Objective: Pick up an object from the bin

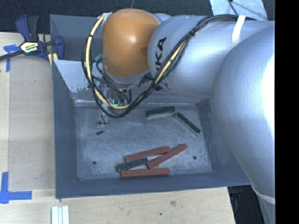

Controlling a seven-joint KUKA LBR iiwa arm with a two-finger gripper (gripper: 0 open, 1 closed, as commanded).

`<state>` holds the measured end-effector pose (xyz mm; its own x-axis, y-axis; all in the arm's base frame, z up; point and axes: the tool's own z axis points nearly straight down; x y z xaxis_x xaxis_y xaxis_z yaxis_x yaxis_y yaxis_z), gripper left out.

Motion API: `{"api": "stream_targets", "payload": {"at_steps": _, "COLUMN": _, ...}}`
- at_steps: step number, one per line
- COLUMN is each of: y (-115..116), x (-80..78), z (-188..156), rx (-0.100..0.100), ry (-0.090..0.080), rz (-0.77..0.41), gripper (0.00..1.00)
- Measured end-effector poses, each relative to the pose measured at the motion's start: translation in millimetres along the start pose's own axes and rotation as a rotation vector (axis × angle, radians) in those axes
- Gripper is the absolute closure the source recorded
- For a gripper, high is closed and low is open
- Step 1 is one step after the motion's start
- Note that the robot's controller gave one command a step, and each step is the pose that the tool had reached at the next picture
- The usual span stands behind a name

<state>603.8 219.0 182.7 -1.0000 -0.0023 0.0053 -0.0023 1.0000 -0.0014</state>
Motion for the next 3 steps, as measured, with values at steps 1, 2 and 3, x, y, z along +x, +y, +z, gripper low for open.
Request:
{"api": "stream_targets", "payload": {"at_steps": 1, "y": -0.5, "x": -2.0, "z": -5.1, "rx": -0.003, "ry": -0.008, "rz": 0.002, "gripper": 0.0}}
{"api": "stream_targets", "payload": {"at_steps": 2, "y": -87.7, "x": -17.0, "z": 88.2, "rx": 0.002, "ry": -0.002, "rz": 0.005, "gripper": 0.0}}
{"api": "stream_targets", "payload": {"at_steps": 3, "y": -75.4, "x": -16.1, "z": 69.6, "rx": -0.002, "ry": -0.01, "rz": -0.024, "gripper": 0.0}}
